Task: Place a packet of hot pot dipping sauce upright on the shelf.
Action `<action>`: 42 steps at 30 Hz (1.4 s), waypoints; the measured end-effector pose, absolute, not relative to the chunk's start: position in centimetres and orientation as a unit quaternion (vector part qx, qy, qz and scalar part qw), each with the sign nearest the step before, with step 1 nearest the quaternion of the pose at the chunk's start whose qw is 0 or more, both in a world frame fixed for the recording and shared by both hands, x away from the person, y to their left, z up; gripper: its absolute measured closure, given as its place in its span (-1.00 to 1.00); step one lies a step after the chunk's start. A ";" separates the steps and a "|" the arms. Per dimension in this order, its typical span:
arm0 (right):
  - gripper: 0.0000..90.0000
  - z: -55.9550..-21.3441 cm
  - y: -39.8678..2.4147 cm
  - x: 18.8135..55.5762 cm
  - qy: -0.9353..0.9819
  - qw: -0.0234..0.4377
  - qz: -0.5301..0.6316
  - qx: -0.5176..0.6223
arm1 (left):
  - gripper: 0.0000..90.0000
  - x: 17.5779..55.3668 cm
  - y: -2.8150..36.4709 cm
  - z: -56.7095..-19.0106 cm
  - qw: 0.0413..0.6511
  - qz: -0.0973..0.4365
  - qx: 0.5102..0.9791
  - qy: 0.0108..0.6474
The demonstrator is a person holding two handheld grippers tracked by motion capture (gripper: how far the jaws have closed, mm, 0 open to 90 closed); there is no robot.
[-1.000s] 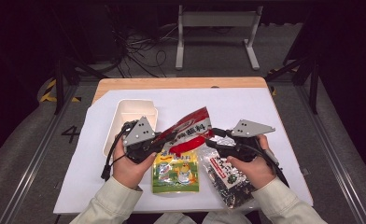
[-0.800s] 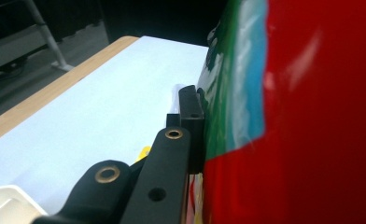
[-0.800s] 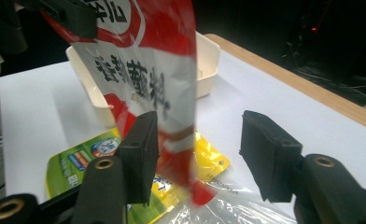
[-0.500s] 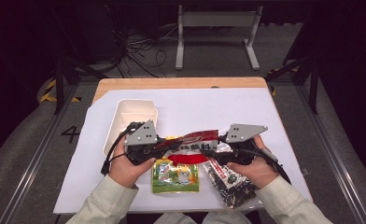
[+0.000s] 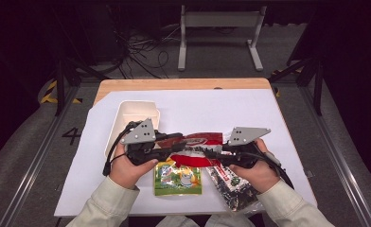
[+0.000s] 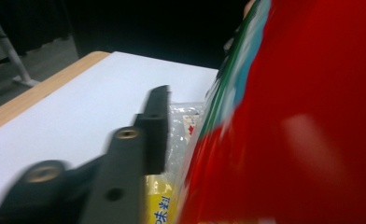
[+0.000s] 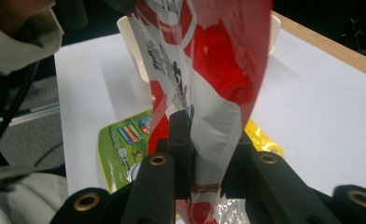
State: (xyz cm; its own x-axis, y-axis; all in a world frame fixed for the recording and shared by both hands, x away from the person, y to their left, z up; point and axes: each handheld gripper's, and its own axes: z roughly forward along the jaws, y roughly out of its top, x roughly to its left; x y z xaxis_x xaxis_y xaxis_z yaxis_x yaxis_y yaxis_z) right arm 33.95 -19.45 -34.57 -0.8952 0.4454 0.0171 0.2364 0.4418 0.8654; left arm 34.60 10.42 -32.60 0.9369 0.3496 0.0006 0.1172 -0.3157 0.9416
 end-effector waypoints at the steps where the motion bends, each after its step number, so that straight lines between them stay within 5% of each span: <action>1: 0.72 -34.5 -19.6 34.0 0.837 0.100 0.496 0.208 | 0.18 34.6 10.4 -32.7 0.566 0.103 0.803 0.153; 11: 0.72 -33.8 -20.4 33.8 0.801 0.093 0.543 0.235 | 0.05 35.8 10.2 -34.4 0.549 0.092 0.810 0.183; 19: 0.72 -33.9 -20.4 33.8 0.795 0.094 0.553 0.233 | 0.94 35.9 10.3 -34.8 0.561 0.056 0.807 0.175; 42: 0.42 -33.8 -23.1 34.0 0.774 0.142 0.566 0.246 | 0.98 37.3 15.1 -32.5 0.546 0.094 0.815 0.169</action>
